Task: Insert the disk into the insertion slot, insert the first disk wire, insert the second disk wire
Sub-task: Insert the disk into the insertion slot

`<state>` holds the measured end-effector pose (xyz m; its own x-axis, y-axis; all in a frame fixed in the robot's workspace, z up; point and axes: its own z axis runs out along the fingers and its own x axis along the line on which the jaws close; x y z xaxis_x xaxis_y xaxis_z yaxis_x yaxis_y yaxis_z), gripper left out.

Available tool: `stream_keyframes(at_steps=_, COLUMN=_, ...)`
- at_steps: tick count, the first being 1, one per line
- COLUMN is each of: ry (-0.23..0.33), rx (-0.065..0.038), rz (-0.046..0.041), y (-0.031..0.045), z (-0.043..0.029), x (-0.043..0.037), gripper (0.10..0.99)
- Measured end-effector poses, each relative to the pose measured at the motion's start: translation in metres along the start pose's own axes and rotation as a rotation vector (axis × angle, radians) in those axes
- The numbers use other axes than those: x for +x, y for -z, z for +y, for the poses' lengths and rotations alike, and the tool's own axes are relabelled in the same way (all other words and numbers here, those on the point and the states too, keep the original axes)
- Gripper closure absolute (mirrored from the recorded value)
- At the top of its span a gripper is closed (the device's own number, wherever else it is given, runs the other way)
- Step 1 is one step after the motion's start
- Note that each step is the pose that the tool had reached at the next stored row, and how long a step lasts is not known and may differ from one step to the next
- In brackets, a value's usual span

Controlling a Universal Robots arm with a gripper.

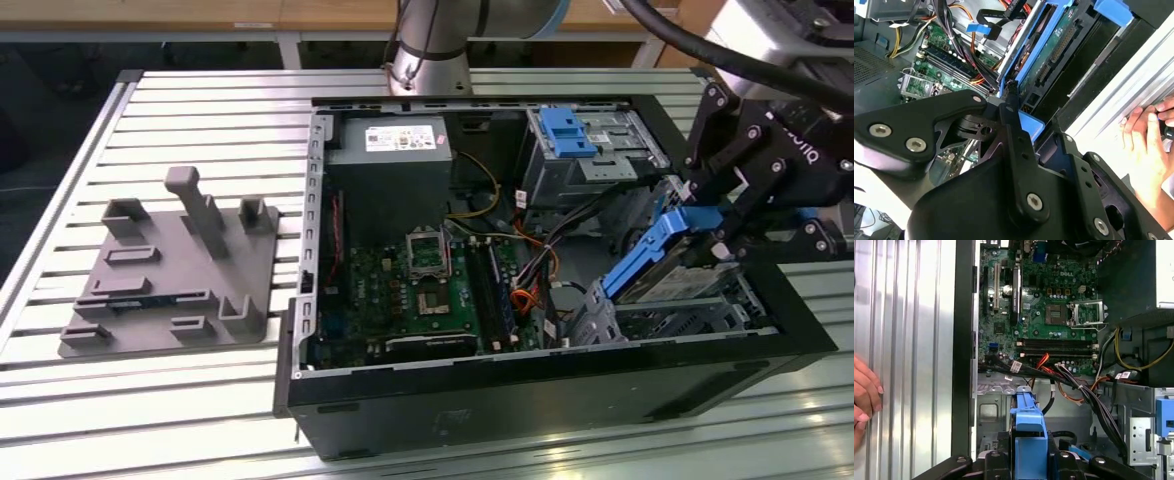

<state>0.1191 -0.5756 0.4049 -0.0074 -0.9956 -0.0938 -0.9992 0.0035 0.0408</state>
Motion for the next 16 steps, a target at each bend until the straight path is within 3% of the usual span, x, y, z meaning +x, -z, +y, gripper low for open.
stream_keyframes(at_steps=3, ry=0.000, rx=0.000, rz=-0.0002, y=-0.0026, z=-0.0001, x=0.0003, gripper=0.714)
stream_keyframes(at_steps=6, ry=0.000, rx=0.000, rz=0.0001, y=-0.0026, z=-0.0001, x=0.0003, gripper=0.592)
stream_keyframes(at_steps=9, ry=0.000, rx=0.000, rz=0.0001, y=-0.0027, z=-0.0001, x=0.0003, gripper=0.533)
stream_keyframes(at_steps=10, ry=0.000, rx=0.000, rz=-0.0002, y=-0.0028, z=-0.0001, x=0.0003, gripper=0.471)
stream_keyframes(at_steps=16, ry=0.000, rx=0.000, rz=0.0000, y=-0.0028, z=-0.0001, x=0.0003, gripper=0.471)
